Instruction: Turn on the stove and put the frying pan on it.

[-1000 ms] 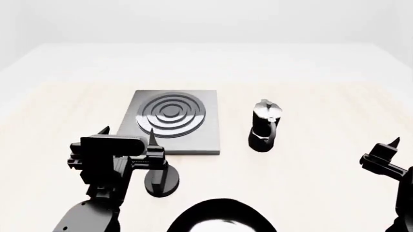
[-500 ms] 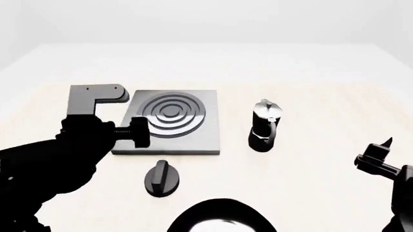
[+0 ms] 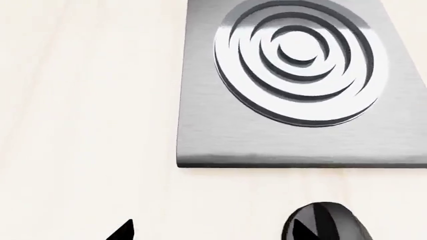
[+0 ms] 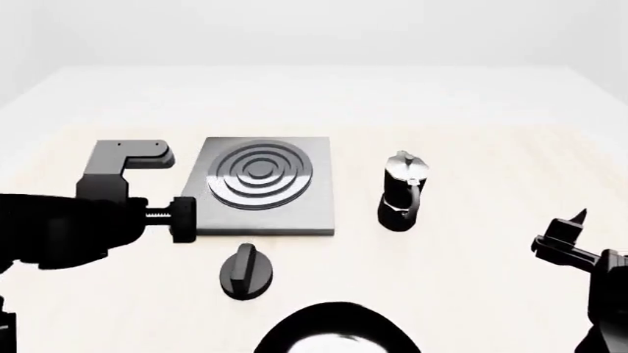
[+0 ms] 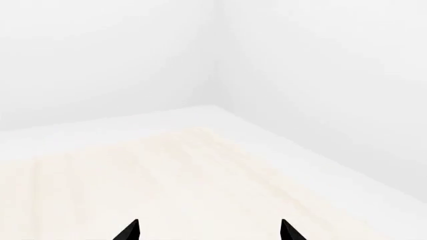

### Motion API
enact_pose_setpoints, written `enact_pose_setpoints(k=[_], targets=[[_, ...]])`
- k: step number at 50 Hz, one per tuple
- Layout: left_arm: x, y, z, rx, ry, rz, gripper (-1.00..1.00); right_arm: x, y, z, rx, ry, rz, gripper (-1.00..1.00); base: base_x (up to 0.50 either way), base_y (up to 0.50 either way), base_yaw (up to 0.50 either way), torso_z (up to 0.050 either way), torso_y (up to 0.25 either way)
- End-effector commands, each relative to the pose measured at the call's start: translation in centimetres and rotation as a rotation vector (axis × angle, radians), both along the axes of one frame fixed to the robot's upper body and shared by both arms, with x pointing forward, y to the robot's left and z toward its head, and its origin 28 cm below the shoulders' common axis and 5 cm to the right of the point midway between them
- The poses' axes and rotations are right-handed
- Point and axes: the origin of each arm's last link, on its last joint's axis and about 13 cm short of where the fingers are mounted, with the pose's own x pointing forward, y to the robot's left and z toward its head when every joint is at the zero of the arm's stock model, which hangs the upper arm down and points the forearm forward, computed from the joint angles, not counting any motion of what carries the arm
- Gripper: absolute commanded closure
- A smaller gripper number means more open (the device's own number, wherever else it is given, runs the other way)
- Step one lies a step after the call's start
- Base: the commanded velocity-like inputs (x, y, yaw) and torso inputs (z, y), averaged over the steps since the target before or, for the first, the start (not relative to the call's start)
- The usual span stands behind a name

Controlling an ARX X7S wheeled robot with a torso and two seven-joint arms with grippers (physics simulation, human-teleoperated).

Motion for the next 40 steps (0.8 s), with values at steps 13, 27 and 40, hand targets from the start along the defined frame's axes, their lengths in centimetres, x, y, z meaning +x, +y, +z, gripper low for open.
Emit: enact_pose_setpoints(k=[13,27,40], targets=[[0.5,3.7,-3.9,-0.121,0.148,-0.098,-1.0,0.2,0.3,-0.2,-0.004,0.026,0.018,-1.0,0.0,0.0,0.0,0.0,0.0],[1.2,3.6,-5.4,-0.132,0.168,-0.117,-1.0,0.2,0.2,-0.3,-0.002,0.026,0.018,-1.0,0.0,0.0,0.0,0.0,0.0],[2.5,2.5,-7.5,-0.136,0.194,-0.129,-1.0,0.3,0.3,-0.4,0.001,0.029,0.022,-1.0,0.0,0.0,0.0,0.0,0.0]])
